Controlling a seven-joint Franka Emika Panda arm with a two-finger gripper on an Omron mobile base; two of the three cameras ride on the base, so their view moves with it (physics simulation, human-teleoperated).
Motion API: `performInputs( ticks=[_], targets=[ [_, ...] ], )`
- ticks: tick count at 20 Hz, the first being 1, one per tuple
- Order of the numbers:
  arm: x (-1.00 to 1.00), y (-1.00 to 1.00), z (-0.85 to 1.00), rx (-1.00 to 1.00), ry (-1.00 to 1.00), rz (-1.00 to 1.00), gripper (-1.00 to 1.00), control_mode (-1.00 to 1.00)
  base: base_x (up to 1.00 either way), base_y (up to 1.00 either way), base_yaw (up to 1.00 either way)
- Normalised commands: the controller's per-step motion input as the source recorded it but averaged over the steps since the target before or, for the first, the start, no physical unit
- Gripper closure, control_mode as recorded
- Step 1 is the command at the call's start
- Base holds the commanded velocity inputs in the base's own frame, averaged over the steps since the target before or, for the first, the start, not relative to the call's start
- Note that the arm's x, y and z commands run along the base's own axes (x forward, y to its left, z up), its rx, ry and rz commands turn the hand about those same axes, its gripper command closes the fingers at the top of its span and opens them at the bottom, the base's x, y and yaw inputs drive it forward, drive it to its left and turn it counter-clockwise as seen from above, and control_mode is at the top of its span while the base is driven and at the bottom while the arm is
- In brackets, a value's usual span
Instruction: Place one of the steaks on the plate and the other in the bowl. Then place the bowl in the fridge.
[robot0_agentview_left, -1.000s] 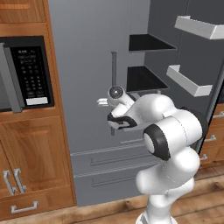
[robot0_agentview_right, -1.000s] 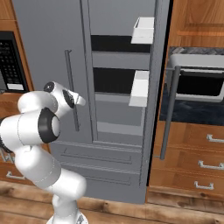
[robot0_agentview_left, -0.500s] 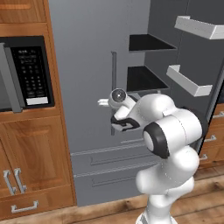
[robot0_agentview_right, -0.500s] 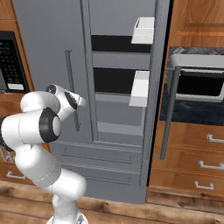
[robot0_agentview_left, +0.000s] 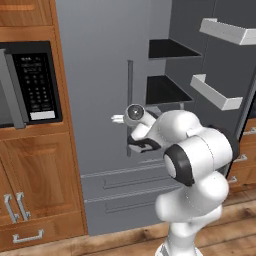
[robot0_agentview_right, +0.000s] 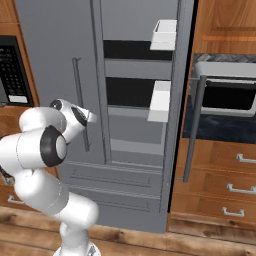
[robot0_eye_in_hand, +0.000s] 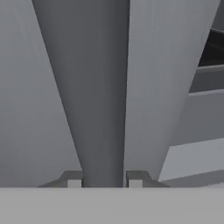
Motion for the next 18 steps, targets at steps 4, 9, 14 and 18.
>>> performInputs(
  ticks=[4, 9, 14, 18],
  targets=[
    [-0.55, 0.15, 0.04, -0.06, 0.00, -0.09, 1.00, -1.00, 0.00, 0.00, 0.00],
    [-0.66, 0.45, 0.00, -0.11, -0.02, -0.20, 1.00, -1.00, 0.00, 0.00, 0.00],
    [-0.73, 0.59, 0.00, -0.12, -0.03, -0.20, 1.00, -1.00, 0.00, 0.00, 0.00],
    [-0.63, 0.28, 0.00, -0.05, -0.02, -0.14, 1.00, -1.00, 0.00, 0.00, 0.00]
  ],
)
